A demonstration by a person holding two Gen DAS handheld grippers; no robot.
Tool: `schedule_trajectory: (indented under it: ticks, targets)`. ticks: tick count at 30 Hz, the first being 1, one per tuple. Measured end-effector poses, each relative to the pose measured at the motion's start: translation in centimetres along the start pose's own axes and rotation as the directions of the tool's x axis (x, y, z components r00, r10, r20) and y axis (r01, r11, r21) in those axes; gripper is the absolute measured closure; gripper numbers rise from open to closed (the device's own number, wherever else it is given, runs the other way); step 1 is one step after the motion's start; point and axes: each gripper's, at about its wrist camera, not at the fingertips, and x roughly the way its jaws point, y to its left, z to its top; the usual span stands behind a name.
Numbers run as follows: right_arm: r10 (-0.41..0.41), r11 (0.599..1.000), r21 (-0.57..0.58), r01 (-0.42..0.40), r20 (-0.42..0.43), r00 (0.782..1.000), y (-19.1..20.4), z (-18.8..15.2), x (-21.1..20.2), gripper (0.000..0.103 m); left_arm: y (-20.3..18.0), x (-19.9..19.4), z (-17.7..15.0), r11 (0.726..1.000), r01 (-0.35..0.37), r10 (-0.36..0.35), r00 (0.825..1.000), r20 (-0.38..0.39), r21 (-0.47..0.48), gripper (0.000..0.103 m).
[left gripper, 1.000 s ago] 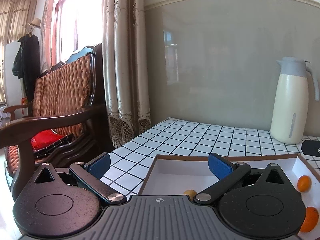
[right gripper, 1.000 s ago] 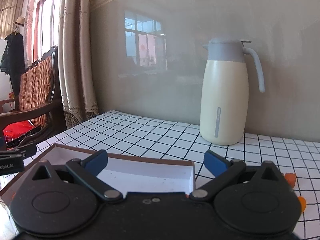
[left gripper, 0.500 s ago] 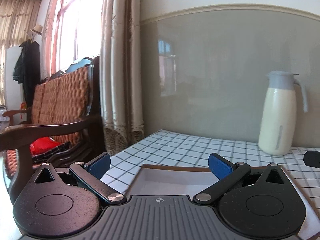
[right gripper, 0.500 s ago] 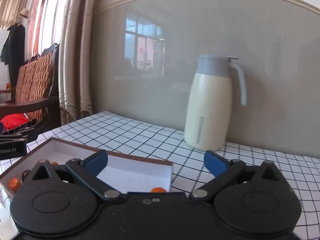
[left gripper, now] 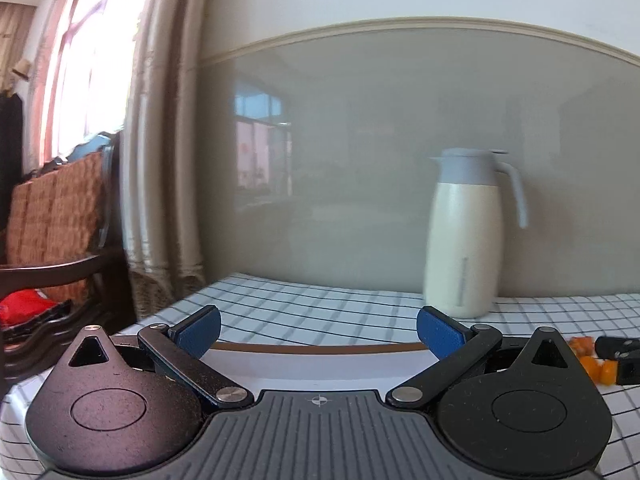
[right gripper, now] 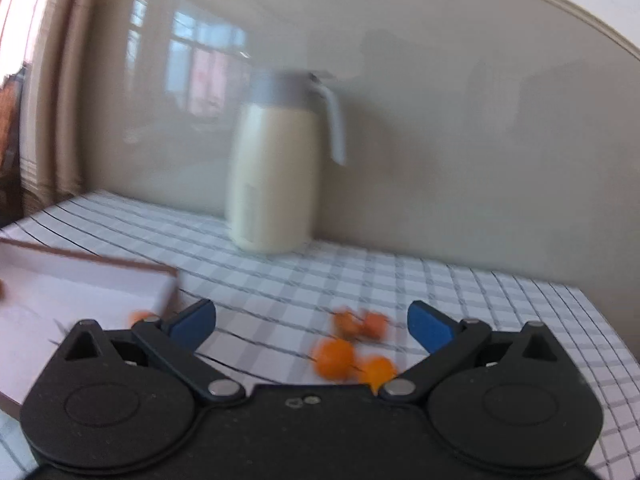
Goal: Organize fruits
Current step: 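Withdraw both open tools from the box toward the remaining oranges, then close the left tool on an orange while the right tool closes on another orange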
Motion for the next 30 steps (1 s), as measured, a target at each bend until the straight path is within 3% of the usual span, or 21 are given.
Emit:
schedule_trajectory:
  ticks: [7, 12, 20, 30]
  targets:
    - [-0.076, 0.997, -0.016, 0.075, -0.118, 0.990, -2.9, -2.3, 2.8, 0.012, -4.9, 0.3, -0.2, 0.992, 0.123, -0.122, 0.992, -0.031, 0.016, 0.000]
    - [-0.122, 0.992, -0.012, 0.122, -0.161, 0.979, -3.7, -3.2, 4.8, 0.013, -7.6, 0.3, -0.4, 0.983, 0.171, -0.169, 0.985, -0.039, 0.061, 0.000]
    - [-0.112, 0.994, -0.005, 0.114, -0.233, 0.966, -4.5, -3.0, 8.4, 0.021, -9.9, 1.3, -0.6, 0.969, 0.232, -0.226, 0.971, -0.072, 0.080, 0.000]
    - [-0.146, 0.986, 0.045, 0.162, -0.238, 0.960, -8.6, -4.2, 8.1, 0.024, -16.3, 2.0, -1.6, 0.937, 0.314, -0.292, 0.945, -0.149, 0.153, 0.000]
